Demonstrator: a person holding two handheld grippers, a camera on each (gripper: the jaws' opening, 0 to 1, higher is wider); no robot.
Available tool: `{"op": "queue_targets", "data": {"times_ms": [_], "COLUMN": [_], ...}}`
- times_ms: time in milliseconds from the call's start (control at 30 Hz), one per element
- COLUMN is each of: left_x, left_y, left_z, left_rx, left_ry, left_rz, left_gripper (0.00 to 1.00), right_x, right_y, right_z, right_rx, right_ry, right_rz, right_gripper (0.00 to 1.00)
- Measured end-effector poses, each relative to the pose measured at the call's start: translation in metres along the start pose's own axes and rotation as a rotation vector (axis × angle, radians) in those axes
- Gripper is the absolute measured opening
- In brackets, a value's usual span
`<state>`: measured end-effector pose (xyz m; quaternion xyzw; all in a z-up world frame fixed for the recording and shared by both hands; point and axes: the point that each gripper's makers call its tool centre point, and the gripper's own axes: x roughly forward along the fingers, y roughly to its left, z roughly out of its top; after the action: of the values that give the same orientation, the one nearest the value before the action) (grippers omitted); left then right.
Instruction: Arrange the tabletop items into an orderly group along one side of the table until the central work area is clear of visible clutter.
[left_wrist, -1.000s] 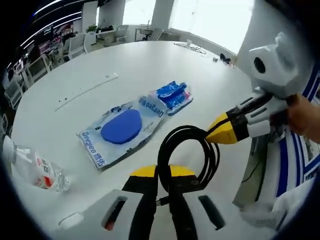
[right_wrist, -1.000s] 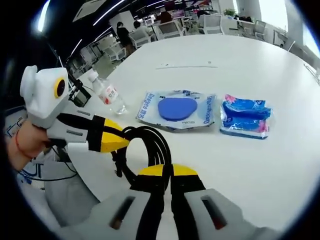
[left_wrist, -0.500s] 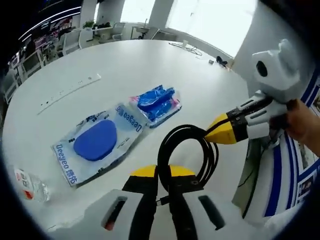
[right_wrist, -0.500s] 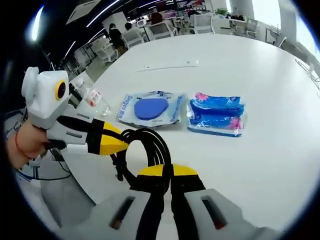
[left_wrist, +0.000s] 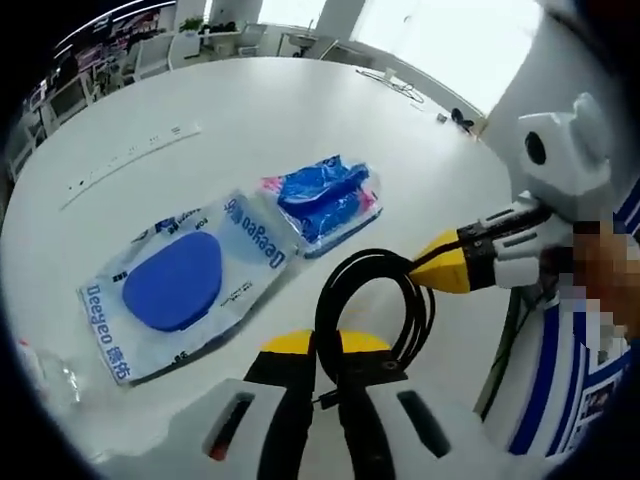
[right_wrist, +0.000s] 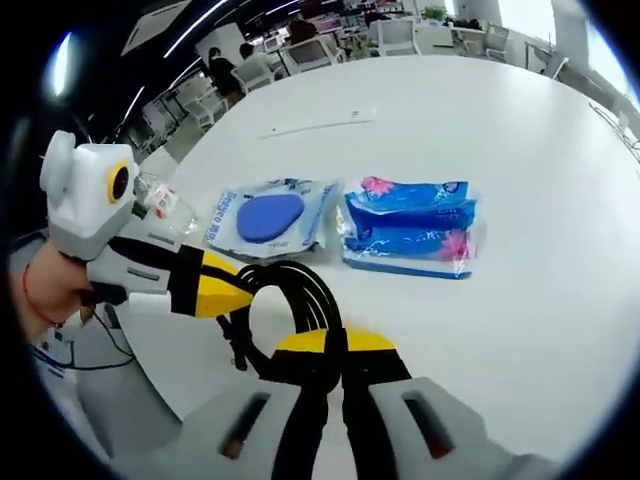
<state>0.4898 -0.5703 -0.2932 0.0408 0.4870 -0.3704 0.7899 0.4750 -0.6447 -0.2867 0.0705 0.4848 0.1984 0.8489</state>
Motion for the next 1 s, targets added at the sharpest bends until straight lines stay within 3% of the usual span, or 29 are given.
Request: {"op": "queue_targets", "data": {"times_ms": [367, 1000], "left_x": [0.013, 0.032], "left_y": [0.011, 0.017], "left_z": [-0.005, -0.008], "left_rx": [-0.053, -0.132], "left_ry": [0.064, 0.083], "left_rz": [0.004, -0.016], "left_gripper": [0.04, 0.04], "right_x": [0.021, 0.037], "right_y": [-0.011, -0.022], "right_z": [-0.002, -0.010], "right_rx": [0.023, 0.043], "right_ry": [0.018, 0.032], "right_rz": [0.008, -0.006], "right_gripper": [0.00, 0.01]}}
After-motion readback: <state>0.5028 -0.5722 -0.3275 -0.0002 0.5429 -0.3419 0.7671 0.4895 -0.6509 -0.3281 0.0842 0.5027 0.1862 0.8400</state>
